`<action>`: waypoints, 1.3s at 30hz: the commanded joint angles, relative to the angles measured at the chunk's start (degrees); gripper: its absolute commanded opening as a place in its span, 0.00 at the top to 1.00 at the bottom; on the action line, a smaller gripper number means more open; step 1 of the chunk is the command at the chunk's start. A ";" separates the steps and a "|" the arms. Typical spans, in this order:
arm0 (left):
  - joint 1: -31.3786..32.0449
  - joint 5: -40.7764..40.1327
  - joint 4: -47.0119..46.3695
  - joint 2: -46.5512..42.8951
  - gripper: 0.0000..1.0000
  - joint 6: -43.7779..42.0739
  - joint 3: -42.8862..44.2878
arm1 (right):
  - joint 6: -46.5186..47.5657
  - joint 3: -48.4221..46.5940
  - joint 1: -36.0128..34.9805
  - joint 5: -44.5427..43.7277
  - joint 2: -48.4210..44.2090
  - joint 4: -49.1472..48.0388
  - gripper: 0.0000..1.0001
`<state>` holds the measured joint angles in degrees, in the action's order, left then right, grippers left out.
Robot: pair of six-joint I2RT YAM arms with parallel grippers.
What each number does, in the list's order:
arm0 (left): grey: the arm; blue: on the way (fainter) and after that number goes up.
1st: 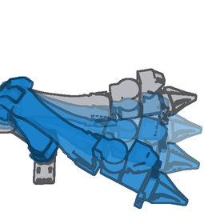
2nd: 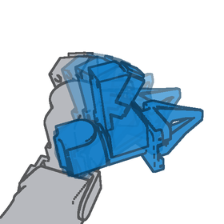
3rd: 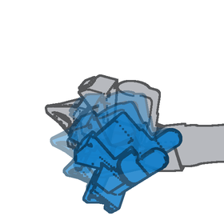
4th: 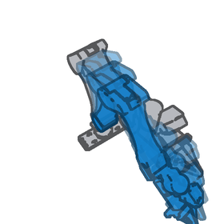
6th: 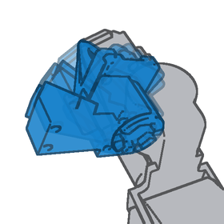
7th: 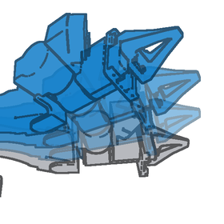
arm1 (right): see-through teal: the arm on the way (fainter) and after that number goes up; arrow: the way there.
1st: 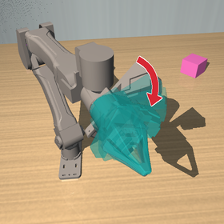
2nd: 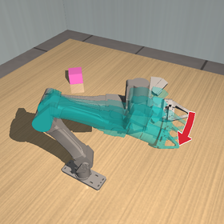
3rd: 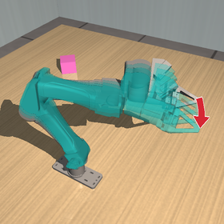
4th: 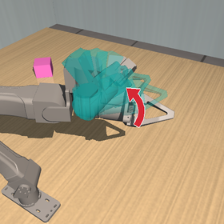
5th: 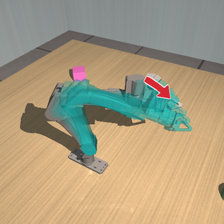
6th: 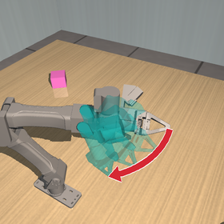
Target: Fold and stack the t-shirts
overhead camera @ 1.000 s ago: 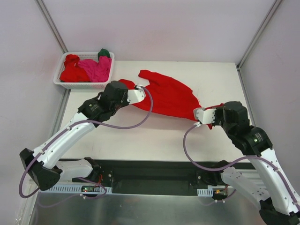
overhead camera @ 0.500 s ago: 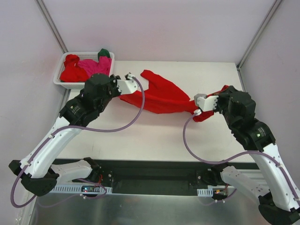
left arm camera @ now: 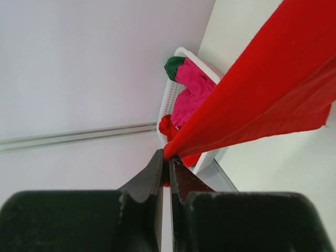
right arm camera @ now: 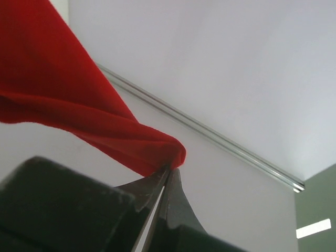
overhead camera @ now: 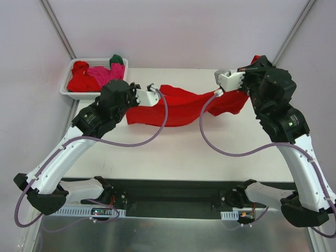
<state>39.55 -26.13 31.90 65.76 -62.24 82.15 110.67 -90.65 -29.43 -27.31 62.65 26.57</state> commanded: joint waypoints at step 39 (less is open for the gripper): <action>2.11 -1.56 -53.60 0.42 1.00 -49.11 2.84 | 31.79 -22.72 0.25 8.32 9.94 -27.45 0.99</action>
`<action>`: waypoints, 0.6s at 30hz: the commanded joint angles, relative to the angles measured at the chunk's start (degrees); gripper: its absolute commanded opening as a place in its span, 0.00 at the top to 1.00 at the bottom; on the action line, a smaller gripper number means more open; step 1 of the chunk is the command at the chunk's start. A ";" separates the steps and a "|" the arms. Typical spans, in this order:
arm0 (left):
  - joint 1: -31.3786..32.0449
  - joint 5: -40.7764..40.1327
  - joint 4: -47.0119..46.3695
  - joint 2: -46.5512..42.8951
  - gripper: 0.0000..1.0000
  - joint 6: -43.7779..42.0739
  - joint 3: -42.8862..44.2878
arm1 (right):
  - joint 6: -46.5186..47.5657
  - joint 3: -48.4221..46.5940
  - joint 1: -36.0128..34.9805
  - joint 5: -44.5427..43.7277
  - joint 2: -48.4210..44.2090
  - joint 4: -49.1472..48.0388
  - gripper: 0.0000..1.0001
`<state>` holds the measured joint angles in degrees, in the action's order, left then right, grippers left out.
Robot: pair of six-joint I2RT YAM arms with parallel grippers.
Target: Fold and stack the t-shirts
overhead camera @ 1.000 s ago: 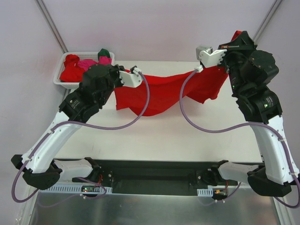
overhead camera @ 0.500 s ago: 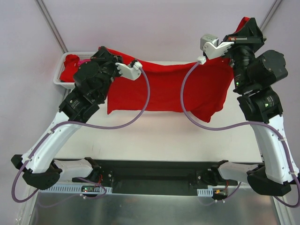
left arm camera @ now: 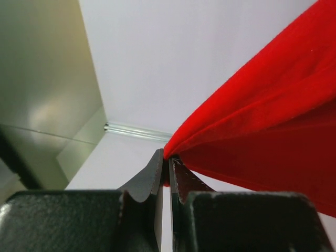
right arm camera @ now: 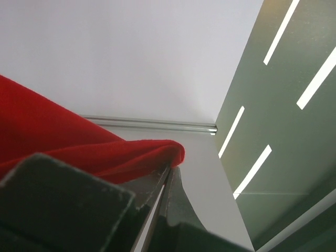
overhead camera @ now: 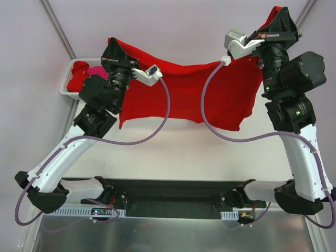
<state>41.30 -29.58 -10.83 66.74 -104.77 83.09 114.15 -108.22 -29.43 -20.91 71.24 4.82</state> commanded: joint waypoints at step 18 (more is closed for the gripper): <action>0.19 2.69 -20.72 -5.04 1.00 -15.46 -0.29 | 40.44 -13.68 0.16 5.44 2.50 -6.66 0.99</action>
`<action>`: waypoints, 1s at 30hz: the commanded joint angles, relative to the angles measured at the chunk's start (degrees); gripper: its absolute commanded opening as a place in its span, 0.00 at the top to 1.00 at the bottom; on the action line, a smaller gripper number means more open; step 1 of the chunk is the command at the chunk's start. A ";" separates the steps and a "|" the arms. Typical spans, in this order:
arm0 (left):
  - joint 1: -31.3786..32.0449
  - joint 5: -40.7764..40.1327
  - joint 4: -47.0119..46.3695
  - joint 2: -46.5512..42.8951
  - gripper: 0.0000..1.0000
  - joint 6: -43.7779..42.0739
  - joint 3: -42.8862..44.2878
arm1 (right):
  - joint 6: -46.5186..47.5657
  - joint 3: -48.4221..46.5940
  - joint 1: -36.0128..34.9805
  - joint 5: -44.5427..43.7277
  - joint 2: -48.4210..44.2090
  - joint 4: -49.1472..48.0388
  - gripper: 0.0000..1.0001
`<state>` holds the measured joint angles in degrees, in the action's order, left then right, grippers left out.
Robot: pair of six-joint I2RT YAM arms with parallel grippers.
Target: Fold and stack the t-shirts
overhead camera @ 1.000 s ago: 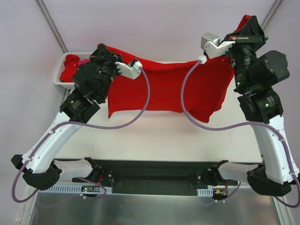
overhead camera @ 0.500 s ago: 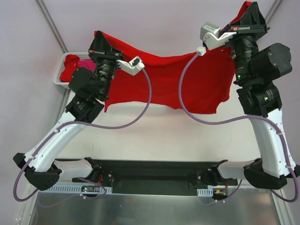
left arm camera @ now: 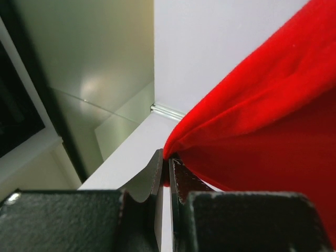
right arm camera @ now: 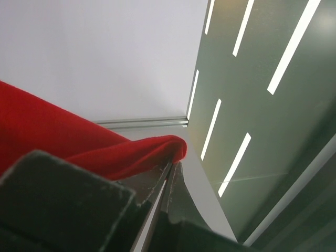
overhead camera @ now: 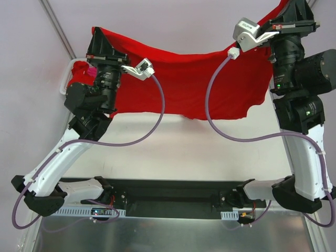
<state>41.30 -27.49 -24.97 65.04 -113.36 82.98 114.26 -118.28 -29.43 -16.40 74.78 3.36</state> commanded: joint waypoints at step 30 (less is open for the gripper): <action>0.27 14.04 -17.31 -30.14 1.00 -14.34 -21.37 | 41.40 15.35 0.25 3.22 -26.70 -3.62 0.99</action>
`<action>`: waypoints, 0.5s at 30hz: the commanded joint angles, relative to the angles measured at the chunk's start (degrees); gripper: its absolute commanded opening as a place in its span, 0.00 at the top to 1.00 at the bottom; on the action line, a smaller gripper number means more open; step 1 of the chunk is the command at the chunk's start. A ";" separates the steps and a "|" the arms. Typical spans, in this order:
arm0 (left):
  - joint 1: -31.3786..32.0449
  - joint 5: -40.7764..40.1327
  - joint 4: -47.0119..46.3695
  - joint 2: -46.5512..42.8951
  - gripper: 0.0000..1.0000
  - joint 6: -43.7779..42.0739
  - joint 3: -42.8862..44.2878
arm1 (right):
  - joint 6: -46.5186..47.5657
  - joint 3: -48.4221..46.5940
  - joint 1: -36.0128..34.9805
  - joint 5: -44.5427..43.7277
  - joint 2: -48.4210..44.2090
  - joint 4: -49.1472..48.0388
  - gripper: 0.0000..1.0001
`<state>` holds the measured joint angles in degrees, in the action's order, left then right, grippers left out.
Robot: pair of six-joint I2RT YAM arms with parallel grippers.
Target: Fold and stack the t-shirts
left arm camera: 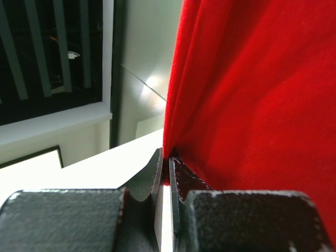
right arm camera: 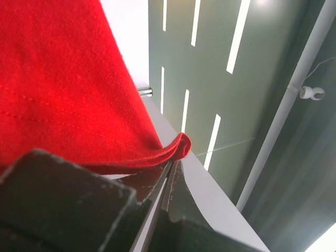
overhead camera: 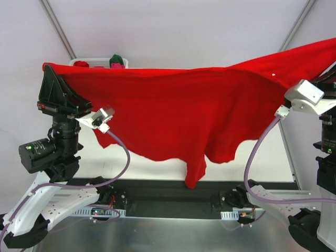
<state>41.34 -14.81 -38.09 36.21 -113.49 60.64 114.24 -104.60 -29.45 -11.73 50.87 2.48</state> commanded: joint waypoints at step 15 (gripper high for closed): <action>-2.13 -3.86 11.01 15.38 1.00 3.79 15.84 | 24.21 -3.61 1.50 -9.72 14.25 0.43 0.99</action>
<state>41.23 -17.72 -30.72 47.40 -113.12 76.79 114.24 -112.01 -29.36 -17.52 59.72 6.09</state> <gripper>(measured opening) 0.021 0.014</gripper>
